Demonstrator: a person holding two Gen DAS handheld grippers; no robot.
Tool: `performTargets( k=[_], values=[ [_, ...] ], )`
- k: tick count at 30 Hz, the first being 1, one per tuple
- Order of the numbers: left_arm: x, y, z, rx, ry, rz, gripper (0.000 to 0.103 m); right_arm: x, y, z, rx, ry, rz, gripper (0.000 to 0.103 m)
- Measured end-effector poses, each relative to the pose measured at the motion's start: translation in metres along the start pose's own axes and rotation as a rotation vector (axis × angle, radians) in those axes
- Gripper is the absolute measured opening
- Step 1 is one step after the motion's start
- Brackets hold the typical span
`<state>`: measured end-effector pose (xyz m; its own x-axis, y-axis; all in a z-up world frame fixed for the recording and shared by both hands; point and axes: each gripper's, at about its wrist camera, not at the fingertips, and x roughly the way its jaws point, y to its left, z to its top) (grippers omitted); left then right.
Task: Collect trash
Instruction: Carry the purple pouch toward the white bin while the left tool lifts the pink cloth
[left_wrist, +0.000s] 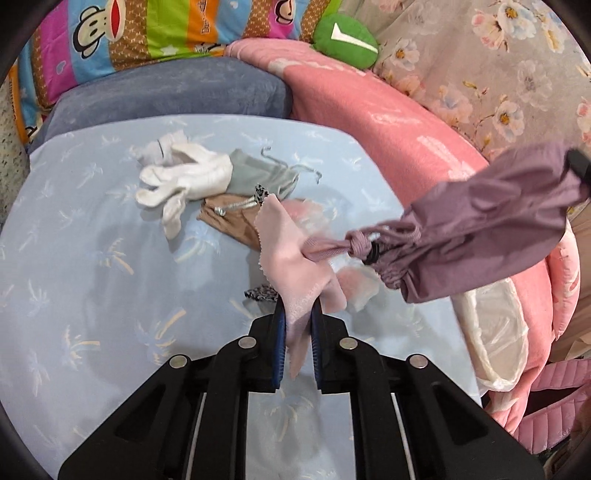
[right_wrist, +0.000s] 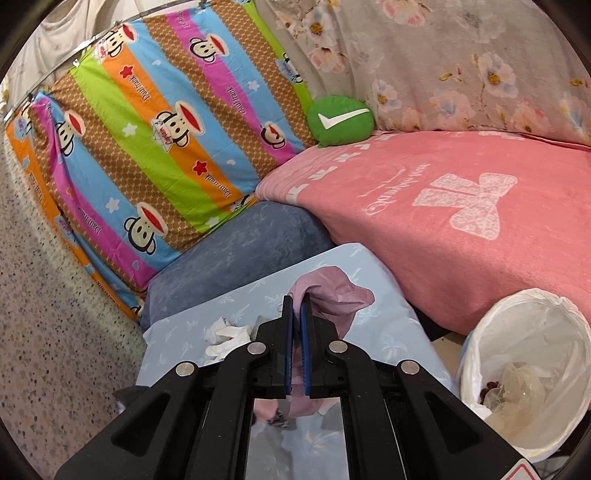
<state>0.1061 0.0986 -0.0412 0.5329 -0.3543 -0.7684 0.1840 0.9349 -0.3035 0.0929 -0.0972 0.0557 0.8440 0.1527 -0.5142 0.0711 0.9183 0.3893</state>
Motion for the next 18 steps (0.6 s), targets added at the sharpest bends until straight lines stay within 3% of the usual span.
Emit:
performTargets(
  k=[8, 18],
  values=[
    [-0.018, -0.024, 0.010, 0.030, -0.031, -0.055, 0.014, -0.027, -0.033, -0.005, 0.027, -0.020, -0.046, 0.004],
    [0.011, -0.047, -0.036, 0.075, 0.101, -0.093, 0.014, -0.050, -0.072, -0.041, 0.083, 0.022, -0.080, 0.004]
  ],
)
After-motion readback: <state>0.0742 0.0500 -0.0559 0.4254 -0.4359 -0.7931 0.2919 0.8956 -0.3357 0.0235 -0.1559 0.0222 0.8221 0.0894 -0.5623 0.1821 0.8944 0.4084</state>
